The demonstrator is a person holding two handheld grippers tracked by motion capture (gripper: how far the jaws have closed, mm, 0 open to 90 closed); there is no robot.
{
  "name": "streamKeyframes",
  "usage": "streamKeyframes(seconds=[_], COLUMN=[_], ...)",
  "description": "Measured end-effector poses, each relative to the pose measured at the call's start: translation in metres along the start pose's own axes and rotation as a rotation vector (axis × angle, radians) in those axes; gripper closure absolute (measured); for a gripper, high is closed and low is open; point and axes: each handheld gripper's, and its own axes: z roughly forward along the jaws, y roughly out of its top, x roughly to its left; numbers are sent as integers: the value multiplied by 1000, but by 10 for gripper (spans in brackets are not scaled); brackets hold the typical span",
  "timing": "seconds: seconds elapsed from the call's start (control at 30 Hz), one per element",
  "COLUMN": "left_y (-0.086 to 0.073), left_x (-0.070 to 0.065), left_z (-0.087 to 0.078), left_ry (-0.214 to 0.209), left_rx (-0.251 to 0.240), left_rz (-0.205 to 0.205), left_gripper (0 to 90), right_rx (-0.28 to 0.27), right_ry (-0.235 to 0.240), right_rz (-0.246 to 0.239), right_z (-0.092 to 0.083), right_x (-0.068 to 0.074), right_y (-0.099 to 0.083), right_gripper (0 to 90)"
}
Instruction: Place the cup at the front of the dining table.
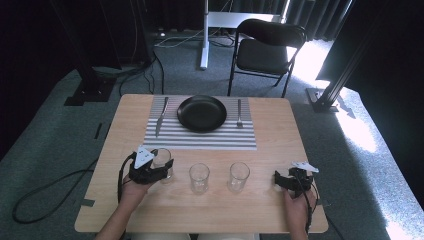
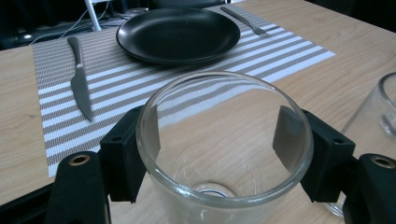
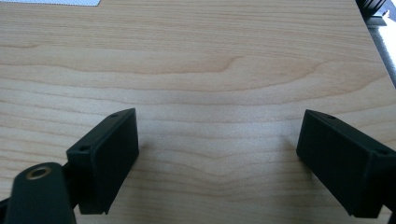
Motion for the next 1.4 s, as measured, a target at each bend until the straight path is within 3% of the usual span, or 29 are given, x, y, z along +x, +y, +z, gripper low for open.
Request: streamKeyframes(seconds=[0.27, 0.47, 0.63, 0.97, 1.1, 1.4], left_y=[9, 16, 18, 26, 28, 39], left_x=[9, 14, 19, 26, 26, 32], left_z=[6, 12, 23, 35, 41, 52], left_ry=[8, 19, 40, 61, 67, 72], left_rx=[-3, 2, -5, 16, 32, 30], left_rz=[-24, -16, -51, -48, -28, -44], left_gripper=[295, 295, 295, 294, 294, 294], right_rx=[0, 0, 0, 0, 0, -1], right_ry=[0, 0, 1, 0, 0, 0], right_rz=[0, 0, 0, 1, 0, 0], right_z=[0, 0, 0, 0, 0, 0], right_x=[0, 0, 0, 0, 0, 0], right_y=[0, 0, 0, 0, 0, 0], right_gripper=[123, 123, 122, 123, 122, 122])
